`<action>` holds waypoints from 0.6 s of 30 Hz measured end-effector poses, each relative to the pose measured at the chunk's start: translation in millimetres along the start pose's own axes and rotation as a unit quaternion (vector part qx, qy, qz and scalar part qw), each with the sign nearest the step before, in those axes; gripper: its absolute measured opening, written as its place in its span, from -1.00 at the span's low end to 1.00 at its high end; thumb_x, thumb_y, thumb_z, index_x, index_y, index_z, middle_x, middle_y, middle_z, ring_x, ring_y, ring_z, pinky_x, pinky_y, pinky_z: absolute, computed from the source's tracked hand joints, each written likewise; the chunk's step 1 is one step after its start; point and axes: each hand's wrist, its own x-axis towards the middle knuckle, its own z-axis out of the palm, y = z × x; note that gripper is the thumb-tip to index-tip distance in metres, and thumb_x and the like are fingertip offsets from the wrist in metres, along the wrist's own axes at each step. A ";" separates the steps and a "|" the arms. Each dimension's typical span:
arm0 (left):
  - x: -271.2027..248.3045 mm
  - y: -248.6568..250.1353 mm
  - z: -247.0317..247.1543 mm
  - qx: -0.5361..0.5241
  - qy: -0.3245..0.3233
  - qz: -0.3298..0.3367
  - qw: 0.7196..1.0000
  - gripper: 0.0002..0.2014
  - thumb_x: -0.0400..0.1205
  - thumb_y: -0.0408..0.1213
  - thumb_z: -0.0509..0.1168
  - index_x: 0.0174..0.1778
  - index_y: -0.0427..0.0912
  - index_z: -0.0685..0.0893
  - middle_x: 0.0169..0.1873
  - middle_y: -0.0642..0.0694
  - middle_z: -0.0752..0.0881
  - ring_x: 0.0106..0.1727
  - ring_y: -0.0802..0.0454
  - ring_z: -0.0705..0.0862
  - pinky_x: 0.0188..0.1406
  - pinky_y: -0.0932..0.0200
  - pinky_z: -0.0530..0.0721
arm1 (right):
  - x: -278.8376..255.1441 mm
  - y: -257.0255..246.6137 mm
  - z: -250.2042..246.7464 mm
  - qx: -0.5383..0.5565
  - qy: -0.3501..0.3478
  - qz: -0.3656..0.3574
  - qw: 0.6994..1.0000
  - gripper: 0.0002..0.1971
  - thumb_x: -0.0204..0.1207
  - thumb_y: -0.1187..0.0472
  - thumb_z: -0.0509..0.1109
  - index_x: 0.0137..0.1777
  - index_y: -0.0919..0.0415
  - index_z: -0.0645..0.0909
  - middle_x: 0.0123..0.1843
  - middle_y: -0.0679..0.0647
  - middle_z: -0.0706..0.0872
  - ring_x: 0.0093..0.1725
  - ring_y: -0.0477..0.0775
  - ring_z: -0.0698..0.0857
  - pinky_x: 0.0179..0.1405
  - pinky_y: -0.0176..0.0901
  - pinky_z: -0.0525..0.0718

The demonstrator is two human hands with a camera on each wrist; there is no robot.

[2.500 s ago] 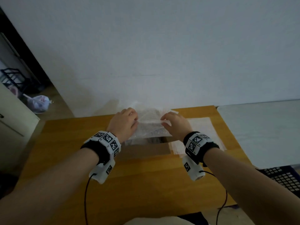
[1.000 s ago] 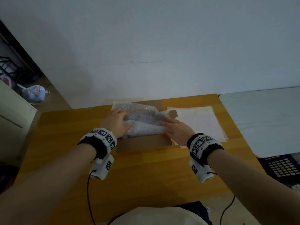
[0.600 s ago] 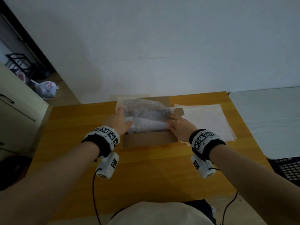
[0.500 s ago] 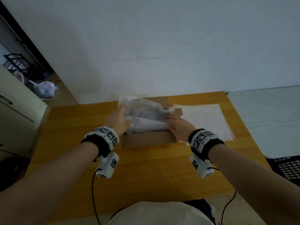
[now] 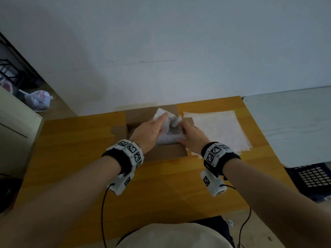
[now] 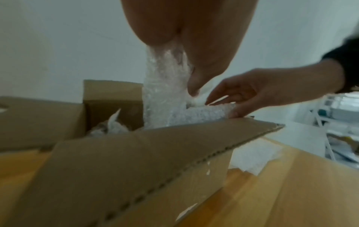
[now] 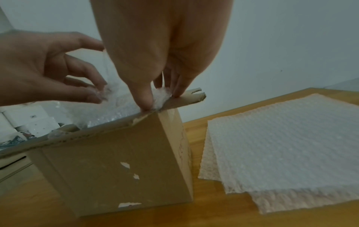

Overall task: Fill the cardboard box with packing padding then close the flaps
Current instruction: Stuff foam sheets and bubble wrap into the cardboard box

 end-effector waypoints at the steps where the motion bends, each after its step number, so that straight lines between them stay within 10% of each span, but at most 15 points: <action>1: 2.8 3.3 2.3 0.010 -0.014 0.017 1.000 -0.28 0.63 -0.47 0.22 0.64 -0.06 0.02 0.11 -0.15 0.66 -0.05 -0.04 0.66 -0.05 0.03 0.69 | 0.6 -0.1 -0.1 0.017 0.006 0.004 1.000 -0.53 0.50 0.13 0.40 0.38 0.15 0.37 0.34 0.13 0.58 0.21 0.14 0.64 0.05 -0.19 0.55; 6: 18.3 9.5 18.0 0.079 -0.069 0.053 0.993 -0.41 0.66 -0.44 0.21 0.62 -0.07 0.22 0.50 -0.09 0.44 0.50 -0.02 0.40 0.38 0.14 0.50 | 3.1 4.3 -3.0 0.049 -0.001 0.027 0.998 -0.26 0.41 0.16 0.51 0.52 0.20 0.22 0.47 0.19 0.51 0.39 0.18 0.57 0.34 0.03 0.60; 12: 30.0 9.9 17.1 0.111 0.016 0.034 0.993 -0.77 0.60 -0.24 0.36 0.17 -0.05 0.75 0.37 -0.13 0.45 0.38 -0.07 0.38 0.39 0.01 0.45 | 3.6 10.9 -6.6 0.053 -0.016 0.013 0.998 -0.30 0.37 0.14 0.54 0.44 0.13 0.26 0.36 0.10 0.59 0.29 0.11 0.62 0.26 0.02 0.65; 15: 31.9 9.6 17.2 0.042 -0.037 0.017 0.998 -0.78 0.62 -0.33 0.33 0.15 -0.11 0.76 0.46 -0.15 0.45 0.46 -0.14 0.42 0.45 -0.01 0.43 | 4.1 13.3 -4.7 0.059 -0.017 0.015 0.998 -0.25 0.35 0.10 0.54 0.46 0.10 0.23 0.36 0.10 0.59 0.29 0.12 0.63 0.26 0.03 0.65; 18: 29.4 13.4 18.6 -0.026 -0.098 -0.011 0.995 -0.85 0.68 -0.35 0.19 0.13 -0.14 0.56 0.09 -0.13 0.67 0.07 -0.10 0.66 0.05 0.01 0.62 | 3.3 14.1 -4.2 0.070 -0.024 0.015 0.997 -0.20 0.35 0.08 0.54 0.51 0.08 0.17 0.37 0.10 0.60 0.28 0.11 0.64 0.23 0.00 0.66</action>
